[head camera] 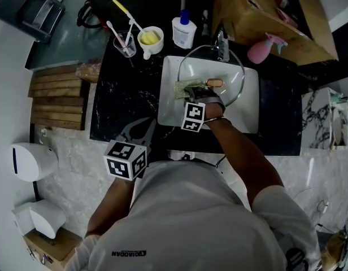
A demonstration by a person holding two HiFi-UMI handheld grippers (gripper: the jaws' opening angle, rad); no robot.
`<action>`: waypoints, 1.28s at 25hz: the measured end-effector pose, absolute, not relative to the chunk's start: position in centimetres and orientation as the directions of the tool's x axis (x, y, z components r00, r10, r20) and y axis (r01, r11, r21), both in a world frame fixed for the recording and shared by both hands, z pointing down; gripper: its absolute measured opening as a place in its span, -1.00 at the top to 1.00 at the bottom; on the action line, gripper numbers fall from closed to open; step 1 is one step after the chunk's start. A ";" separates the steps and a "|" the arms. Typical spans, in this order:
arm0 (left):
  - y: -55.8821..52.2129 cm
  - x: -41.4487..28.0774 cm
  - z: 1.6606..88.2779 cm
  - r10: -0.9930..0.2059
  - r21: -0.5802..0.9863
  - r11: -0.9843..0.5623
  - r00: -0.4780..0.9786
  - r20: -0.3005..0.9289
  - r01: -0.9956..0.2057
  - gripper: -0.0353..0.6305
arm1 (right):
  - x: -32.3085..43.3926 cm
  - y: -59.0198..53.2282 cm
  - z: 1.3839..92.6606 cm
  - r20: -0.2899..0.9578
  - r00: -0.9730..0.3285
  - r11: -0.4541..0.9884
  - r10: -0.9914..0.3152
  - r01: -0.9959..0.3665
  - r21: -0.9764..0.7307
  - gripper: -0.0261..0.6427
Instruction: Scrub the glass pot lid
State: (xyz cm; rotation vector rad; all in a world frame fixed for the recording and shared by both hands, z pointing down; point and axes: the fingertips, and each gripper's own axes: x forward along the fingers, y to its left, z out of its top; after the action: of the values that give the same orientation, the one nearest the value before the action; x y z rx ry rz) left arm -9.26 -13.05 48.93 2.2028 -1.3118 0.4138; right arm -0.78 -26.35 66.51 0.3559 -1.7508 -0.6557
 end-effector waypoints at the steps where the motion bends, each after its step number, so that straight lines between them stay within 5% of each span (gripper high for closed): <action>1: -12.9 -9.2 48.9 -0.713 0.290 -0.382 0.479 0.512 -0.878 0.85 | -0.6 -26.0 66.7 0.788 -0.283 0.797 -0.547 0.112 0.593 0.62; 10: -12.0 -7.8 49.0 -0.716 0.291 -0.379 0.478 0.510 -0.878 0.85 | 1.8 -23.4 68.0 0.824 -0.320 0.785 -0.468 0.279 0.554 0.62; 32: -11.7 -4.4 48.9 -0.717 0.301 -0.388 0.490 0.496 -0.871 0.85 | 7.4 -20.8 68.8 0.905 -0.327 0.851 -0.272 0.357 0.385 0.62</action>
State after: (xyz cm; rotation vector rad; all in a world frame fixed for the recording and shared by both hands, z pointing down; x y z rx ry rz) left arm -4.36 -11.71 48.93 2.2132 -1.3049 0.3889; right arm 7.44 -20.79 68.80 -0.0647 -1.7957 -0.6351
